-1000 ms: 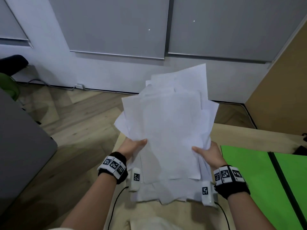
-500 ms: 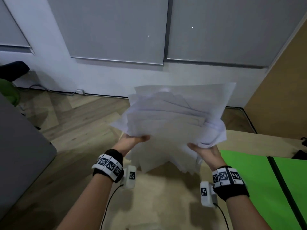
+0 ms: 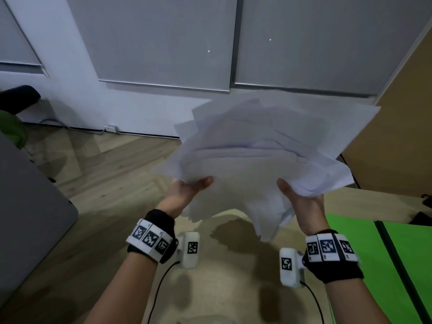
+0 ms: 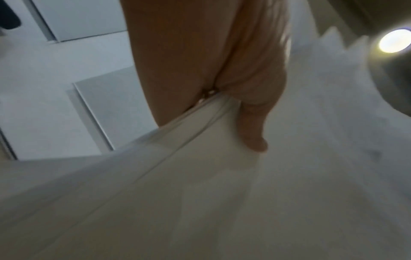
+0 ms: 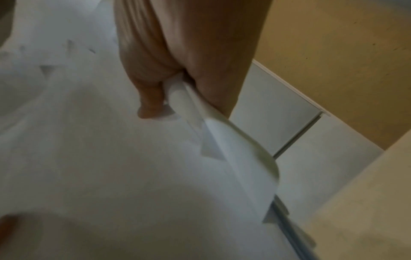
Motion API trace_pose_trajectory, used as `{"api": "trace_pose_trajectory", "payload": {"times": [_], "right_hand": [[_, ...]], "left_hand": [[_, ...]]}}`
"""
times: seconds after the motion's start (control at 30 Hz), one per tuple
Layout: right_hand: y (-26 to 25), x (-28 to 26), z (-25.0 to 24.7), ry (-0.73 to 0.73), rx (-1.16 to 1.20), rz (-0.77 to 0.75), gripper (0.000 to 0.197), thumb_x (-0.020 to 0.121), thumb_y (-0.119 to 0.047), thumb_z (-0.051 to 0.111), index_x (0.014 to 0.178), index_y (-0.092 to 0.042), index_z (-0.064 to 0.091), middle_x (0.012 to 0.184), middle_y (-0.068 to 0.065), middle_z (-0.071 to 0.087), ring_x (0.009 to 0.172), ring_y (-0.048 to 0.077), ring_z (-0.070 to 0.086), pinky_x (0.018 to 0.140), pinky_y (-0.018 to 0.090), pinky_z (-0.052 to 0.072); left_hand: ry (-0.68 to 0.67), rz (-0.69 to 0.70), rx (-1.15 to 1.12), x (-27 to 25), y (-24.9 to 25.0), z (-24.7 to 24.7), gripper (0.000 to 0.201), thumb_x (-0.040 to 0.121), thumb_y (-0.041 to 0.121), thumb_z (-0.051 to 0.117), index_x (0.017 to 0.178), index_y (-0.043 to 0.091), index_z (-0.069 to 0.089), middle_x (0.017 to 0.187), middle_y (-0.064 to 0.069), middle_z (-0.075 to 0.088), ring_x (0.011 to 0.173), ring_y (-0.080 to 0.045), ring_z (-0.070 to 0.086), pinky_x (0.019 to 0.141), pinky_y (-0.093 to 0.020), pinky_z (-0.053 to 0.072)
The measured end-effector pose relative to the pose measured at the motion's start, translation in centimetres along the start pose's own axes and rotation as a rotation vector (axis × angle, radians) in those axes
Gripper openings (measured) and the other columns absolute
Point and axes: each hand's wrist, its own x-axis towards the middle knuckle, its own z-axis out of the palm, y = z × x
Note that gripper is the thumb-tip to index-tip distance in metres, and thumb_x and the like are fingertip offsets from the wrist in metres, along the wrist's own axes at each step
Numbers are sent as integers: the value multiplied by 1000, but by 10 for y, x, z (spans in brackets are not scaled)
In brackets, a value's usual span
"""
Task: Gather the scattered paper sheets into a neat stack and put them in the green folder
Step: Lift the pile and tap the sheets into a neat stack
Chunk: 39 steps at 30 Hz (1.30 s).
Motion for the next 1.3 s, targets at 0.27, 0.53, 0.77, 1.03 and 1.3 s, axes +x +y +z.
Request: {"api": "trace_pose_trajectory", "payload": {"times": [0.27, 0.53, 0.77, 1.03, 1.3], "right_hand": [[25, -11, -6, -77, -73, 119, 32, 56, -1, 66, 84, -16, 64, 84, 5, 69, 82, 27, 65, 73, 34, 52], [7, -4, 0, -218, -70, 106, 48, 67, 12, 72, 105, -17, 64, 94, 8, 74, 91, 31, 70, 79, 44, 56], [12, -4, 8, -224, -100, 44, 40, 72, 0, 76, 108, -16, 66, 95, 3, 75, 92, 22, 71, 85, 39, 56], [-5, -3, 19, -22, -70, -111, 21, 81, -3, 68, 99, -13, 69, 75, -14, 75, 73, 5, 70, 73, 25, 57], [-1, 1, 3, -292, -206, 30, 53, 55, 11, 48, 98, -16, 66, 81, -7, 76, 78, 5, 70, 68, 29, 57]], "left_hand": [[-212, -90, 268, 2, -10, -16, 59, 68, 5, 85, 122, 18, 64, 104, 8, 69, 103, -12, 64, 93, -25, 47], [-263, 153, 210, -6, 31, 2, 58, 62, -5, 86, 99, 34, 66, 90, 23, 75, 88, 6, 69, 78, -14, 54], [-184, 42, 130, 11, -2, -14, 83, 52, 9, 94, 126, 19, 59, 119, -3, 71, 108, -14, 68, 81, -21, 58], [-88, 49, -41, -1, -6, 0, 65, 58, 12, 90, 119, 11, 66, 104, 3, 77, 95, -6, 72, 74, -15, 55], [-192, 45, 83, 4, -16, -5, 53, 64, 4, 88, 110, 22, 69, 104, 2, 76, 99, -9, 71, 76, -15, 55]]}}
